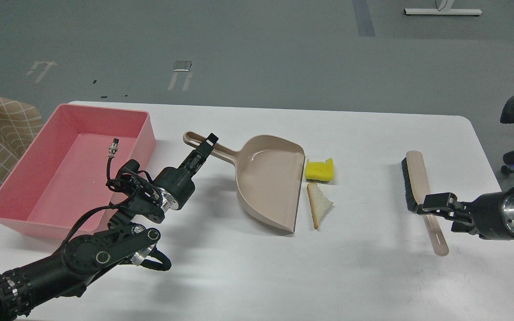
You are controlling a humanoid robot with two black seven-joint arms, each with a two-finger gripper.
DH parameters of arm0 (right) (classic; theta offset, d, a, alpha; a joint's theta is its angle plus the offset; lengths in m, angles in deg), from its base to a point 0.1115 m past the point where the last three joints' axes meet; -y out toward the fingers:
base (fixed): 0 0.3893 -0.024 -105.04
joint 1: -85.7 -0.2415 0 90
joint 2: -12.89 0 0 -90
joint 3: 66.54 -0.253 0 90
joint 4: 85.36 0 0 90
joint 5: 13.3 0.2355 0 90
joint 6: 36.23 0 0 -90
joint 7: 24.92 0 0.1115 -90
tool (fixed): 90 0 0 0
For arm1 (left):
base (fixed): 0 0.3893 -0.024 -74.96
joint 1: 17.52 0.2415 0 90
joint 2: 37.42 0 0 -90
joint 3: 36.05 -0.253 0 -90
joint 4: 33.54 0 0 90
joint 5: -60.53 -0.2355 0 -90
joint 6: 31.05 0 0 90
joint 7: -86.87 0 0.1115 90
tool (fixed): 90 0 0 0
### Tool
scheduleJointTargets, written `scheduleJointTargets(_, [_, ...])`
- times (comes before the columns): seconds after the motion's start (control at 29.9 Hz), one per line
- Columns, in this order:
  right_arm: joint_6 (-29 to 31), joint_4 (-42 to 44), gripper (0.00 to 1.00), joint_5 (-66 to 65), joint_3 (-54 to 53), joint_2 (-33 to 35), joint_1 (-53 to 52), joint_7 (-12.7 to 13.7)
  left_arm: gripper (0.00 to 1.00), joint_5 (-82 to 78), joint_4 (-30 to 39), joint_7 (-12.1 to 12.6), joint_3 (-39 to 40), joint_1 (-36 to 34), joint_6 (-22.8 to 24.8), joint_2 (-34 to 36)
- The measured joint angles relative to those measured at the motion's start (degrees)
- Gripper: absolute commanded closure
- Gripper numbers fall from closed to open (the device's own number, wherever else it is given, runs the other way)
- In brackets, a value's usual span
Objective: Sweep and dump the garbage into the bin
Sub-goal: 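Grasp the wooden brush handle with the right gripper and lift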
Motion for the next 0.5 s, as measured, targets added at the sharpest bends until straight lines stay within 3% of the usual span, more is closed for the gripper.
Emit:
scheduleJointTargets(0.1, [0.0,-0.1,0.3,-0.1,0.1,0.0,0.2,0.1,1.0,0.0,0.0,0.0,0.0,0.0,0.0,0.0])
scheduleJointTargets(0.23, [0.0,-0.2,0.47,-0.4,0.9,0.0,0.4,0.1,1.0,0.0,0.0,0.0,0.0,0.0,0.0,0.0])
scheduleJointTargets(0.5, [0.0,-0.2,0.55,-0.5,1.8,0.1,0.4,0.3,1.0,0.0,0.0,0.1,0.0,0.0,0.0,0.0])
